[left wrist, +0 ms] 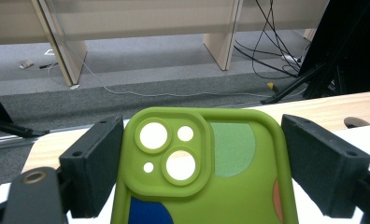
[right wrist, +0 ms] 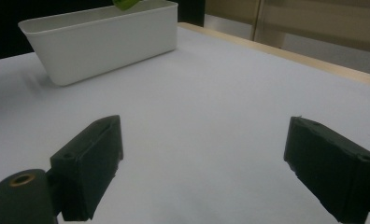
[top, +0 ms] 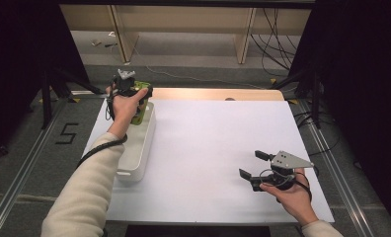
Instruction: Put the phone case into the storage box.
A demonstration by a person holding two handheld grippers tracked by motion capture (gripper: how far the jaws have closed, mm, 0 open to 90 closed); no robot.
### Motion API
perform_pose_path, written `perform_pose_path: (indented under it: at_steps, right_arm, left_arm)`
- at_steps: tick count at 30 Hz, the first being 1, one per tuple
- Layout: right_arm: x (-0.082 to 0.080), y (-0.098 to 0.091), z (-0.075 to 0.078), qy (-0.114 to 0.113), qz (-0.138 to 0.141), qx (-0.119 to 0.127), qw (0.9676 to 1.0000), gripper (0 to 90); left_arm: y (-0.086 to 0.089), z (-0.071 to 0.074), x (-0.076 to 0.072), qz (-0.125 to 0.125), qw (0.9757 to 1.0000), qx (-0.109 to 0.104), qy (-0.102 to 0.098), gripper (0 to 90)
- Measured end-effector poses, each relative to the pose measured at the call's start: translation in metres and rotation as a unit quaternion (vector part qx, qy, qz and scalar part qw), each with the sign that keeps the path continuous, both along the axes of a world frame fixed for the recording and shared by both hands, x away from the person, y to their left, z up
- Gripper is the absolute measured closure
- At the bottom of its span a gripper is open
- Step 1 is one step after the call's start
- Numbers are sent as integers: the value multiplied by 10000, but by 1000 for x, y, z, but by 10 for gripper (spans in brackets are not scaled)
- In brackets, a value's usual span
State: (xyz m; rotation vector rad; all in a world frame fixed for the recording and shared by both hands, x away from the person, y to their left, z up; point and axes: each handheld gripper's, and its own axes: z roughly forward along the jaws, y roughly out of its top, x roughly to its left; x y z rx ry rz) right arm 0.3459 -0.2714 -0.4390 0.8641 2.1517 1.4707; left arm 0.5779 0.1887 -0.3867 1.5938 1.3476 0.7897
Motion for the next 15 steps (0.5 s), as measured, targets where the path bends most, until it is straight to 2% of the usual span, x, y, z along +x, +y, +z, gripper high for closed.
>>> perform_pose_path:
  at_steps: [15]
  right_arm:
    - [0,0,0,2,6,-5,10000,128]
  left_arm:
    - [0,-4,3,-9,10000,-16,57,157]
